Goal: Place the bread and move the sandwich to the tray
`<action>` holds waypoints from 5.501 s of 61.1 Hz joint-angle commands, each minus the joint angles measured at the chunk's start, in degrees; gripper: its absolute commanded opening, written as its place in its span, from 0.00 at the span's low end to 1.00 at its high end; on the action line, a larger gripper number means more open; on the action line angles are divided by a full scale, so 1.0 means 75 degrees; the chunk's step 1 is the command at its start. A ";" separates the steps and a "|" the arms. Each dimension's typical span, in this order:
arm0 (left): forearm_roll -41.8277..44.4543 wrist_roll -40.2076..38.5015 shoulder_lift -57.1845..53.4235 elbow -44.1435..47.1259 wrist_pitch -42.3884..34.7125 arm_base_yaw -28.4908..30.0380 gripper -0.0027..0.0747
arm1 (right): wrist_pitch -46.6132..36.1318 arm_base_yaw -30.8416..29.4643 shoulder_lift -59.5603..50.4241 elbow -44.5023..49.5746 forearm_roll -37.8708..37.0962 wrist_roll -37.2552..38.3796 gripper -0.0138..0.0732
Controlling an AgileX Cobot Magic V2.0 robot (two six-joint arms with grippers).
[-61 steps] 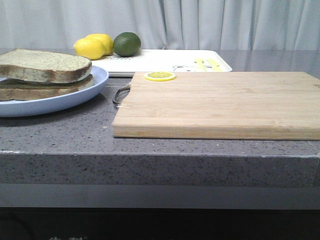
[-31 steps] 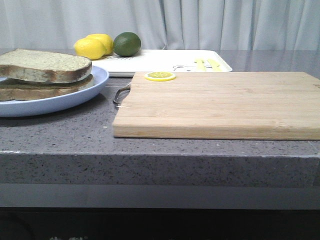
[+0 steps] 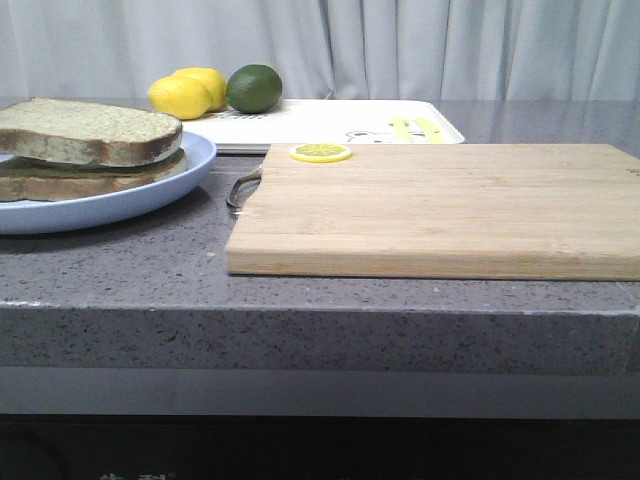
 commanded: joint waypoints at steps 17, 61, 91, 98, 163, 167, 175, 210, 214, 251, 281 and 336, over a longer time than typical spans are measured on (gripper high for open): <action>-0.0518 0.0018 -0.0428 -0.0610 -0.0179 0.0012 0.01 | -0.0582 -0.0044 0.0026 -0.0166 0.0094 -0.0024 0.65; -0.1498 -0.1507 0.1152 -0.4399 0.0183 -0.1268 0.01 | -0.0582 -0.0044 0.0026 -0.0166 0.0094 -0.0024 0.65; -0.1525 -0.3669 0.3166 -0.6182 0.0412 -0.1541 0.01 | -0.0582 -0.0044 0.0026 -0.0166 0.0094 -0.0024 0.65; -0.1473 -0.3669 0.3274 -0.6182 0.0490 -0.1575 0.01 | -0.0582 -0.0044 0.0026 -0.0166 0.0094 -0.0024 0.65; -0.0088 -0.1792 0.1471 -0.6563 0.0796 -0.1763 0.42 | -0.0522 -0.0044 0.0026 -0.0166 0.0094 -0.0024 0.65; 0.0427 -0.1778 0.0996 -0.6265 0.0703 -0.1929 0.42 | -0.0522 -0.0044 0.0026 -0.0166 0.0094 -0.0024 0.65; 0.1278 -0.1724 -0.0103 -0.5200 0.0148 -0.2360 0.42 | -0.0522 -0.0044 0.0026 -0.0166 0.0094 -0.0024 0.65; 0.1431 -0.0579 -0.4083 0.0586 -0.2598 -0.4027 0.42 | -0.0522 -0.0044 0.0026 -0.0166 0.0094 -0.0024 0.65; 0.1383 -0.0579 -0.4436 0.1056 -0.2671 -0.4027 0.42 | -0.0522 -0.0044 0.0026 -0.0166 0.0094 -0.0024 0.65; 0.1826 -0.0579 -0.8382 0.4084 -0.2925 -0.4027 0.42 | -0.0645 -0.0044 0.0026 -0.0166 0.0068 -0.0084 0.65; 0.1959 -0.0579 -0.8616 0.4084 -0.2939 -0.4027 0.41 | -0.0476 -0.0044 0.0033 -0.0166 0.0182 -0.0084 0.63; 0.2518 -0.0579 -0.8616 0.4084 -0.2937 -0.4027 0.01 | -0.0475 -0.0044 0.0048 -0.0152 0.0182 -0.0084 0.08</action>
